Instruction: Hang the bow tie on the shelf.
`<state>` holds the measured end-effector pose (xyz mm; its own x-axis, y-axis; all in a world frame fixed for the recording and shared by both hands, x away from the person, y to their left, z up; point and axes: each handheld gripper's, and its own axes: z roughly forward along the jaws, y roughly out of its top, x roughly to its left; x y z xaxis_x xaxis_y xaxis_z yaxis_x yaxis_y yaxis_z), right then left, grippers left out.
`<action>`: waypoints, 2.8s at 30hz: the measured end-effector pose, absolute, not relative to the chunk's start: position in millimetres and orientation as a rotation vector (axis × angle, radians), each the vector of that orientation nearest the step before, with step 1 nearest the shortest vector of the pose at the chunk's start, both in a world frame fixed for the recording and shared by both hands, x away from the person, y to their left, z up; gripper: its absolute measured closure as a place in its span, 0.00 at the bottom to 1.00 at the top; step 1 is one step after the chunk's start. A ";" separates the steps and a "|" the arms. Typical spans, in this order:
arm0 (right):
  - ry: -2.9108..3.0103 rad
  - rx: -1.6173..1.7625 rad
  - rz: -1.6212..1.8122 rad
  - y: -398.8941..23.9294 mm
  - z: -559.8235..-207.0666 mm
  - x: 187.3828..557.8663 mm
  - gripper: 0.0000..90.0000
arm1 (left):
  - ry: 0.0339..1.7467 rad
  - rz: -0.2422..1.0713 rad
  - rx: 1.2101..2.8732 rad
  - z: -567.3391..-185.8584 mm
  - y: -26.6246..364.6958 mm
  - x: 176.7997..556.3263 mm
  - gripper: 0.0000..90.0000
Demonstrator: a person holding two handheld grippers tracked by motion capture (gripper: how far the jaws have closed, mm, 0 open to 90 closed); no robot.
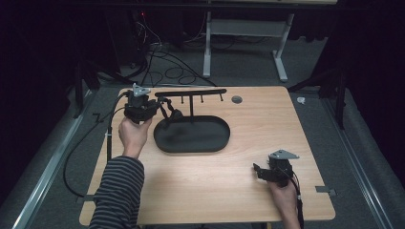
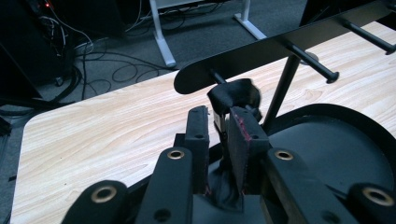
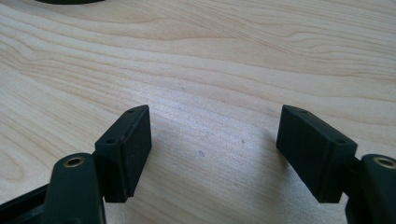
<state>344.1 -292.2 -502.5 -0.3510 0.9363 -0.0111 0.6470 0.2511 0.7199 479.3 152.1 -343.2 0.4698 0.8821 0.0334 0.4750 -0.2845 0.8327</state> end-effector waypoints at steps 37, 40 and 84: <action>2.088 1.441 0.876 -292.1 -502.4 344.1 0.31 | 1.096 0.574 1.823 -331.8 192.2 430.0 0.67; 2.088 1.441 0.876 -292.1 -502.4 344.1 0.31 | 1.108 0.572 1.818 -333.4 196.7 426.9 0.66; 2.092 1.437 0.878 -292.1 -502.4 344.1 0.31 | 1.144 0.552 1.771 -351.9 223.5 382.0 0.60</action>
